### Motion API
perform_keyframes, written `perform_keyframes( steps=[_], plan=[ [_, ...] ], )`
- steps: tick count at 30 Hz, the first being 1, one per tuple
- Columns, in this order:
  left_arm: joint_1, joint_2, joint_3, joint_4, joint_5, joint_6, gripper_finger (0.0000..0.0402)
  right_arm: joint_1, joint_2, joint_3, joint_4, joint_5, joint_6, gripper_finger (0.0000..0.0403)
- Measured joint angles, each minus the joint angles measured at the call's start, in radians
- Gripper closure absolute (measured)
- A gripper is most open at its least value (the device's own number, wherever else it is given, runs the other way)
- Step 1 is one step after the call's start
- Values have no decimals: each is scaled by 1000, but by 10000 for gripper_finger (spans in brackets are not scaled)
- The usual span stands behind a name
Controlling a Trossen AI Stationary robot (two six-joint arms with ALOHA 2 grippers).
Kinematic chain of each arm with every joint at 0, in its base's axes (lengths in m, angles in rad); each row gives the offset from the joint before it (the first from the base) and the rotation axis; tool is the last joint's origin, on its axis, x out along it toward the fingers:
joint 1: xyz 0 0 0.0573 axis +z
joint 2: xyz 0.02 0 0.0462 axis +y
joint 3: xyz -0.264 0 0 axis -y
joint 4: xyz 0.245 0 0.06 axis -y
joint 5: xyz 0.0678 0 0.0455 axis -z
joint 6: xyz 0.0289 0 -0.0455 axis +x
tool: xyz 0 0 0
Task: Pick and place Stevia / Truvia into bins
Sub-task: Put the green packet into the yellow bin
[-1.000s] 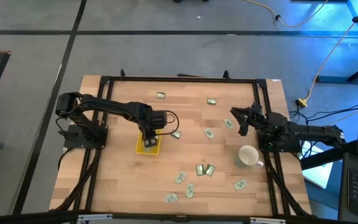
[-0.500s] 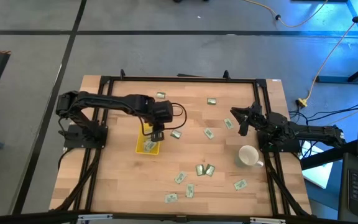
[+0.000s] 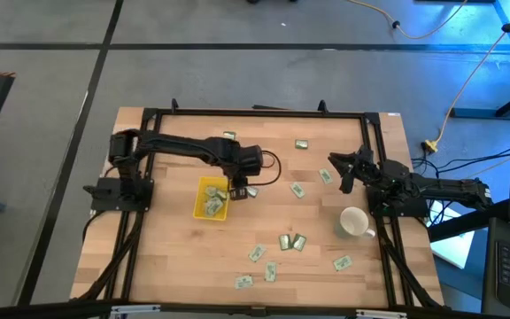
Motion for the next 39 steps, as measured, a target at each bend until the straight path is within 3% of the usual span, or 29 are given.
perform_keyframes(
  steps=[15,26,34,39],
  plan=[
    [-14,201,27,51,3,50,330,0,0,0,0,0,-4,316],
    [-22,212,29,70,-3,38,336,0,0,0,0,0,-7,316],
    [-24,243,31,63,-4,-13,390,0,0,0,0,0,-6,316],
    [-21,205,26,47,3,-10,394,0,0,0,0,0,-4,316]
  ],
)
